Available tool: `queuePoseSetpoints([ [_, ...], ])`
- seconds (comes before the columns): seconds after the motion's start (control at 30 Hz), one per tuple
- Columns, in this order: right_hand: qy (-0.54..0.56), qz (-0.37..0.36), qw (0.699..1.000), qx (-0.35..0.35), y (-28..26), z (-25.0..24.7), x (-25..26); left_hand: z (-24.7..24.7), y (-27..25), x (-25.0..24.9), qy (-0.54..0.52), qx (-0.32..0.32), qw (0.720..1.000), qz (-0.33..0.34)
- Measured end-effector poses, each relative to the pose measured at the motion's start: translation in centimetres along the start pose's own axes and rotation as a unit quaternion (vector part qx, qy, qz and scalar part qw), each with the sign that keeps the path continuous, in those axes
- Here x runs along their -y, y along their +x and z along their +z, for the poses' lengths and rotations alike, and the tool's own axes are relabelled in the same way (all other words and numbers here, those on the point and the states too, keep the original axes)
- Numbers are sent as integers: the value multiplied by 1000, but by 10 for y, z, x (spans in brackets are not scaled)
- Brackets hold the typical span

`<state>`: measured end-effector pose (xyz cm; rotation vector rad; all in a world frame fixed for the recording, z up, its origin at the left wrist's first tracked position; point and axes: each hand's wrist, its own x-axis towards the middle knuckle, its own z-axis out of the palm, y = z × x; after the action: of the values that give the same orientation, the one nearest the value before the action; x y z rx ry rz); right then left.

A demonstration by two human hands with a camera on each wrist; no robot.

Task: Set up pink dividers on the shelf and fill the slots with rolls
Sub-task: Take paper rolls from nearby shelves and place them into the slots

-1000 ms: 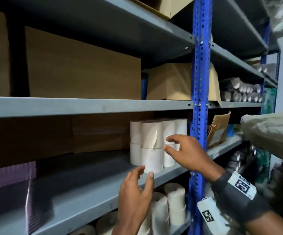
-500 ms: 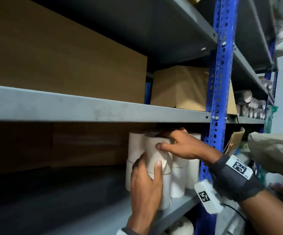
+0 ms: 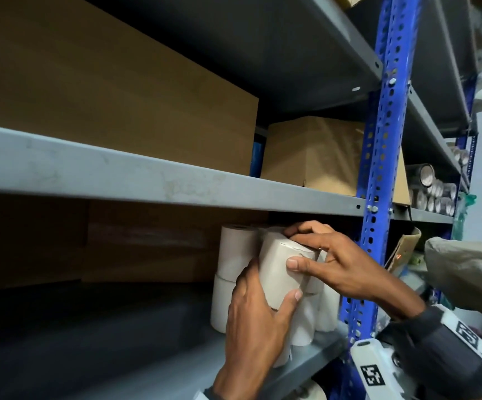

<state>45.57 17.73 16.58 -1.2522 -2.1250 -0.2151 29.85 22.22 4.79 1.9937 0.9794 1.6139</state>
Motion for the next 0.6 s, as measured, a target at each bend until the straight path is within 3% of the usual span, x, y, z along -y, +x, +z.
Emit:
queuePoseSetpoints([
  [0.3,70,1,997,-14,-8,-1,8,-8,-4,-11,13,1,1000,6],
  [0.47,178,16,983,-37,-13,-12,24,-22,-11,-30,16,-19,1000,18],
  [0.6,184,-1,983,-24,-22,-17,38,-43,-24,-40,0,-8,1000,20],
])
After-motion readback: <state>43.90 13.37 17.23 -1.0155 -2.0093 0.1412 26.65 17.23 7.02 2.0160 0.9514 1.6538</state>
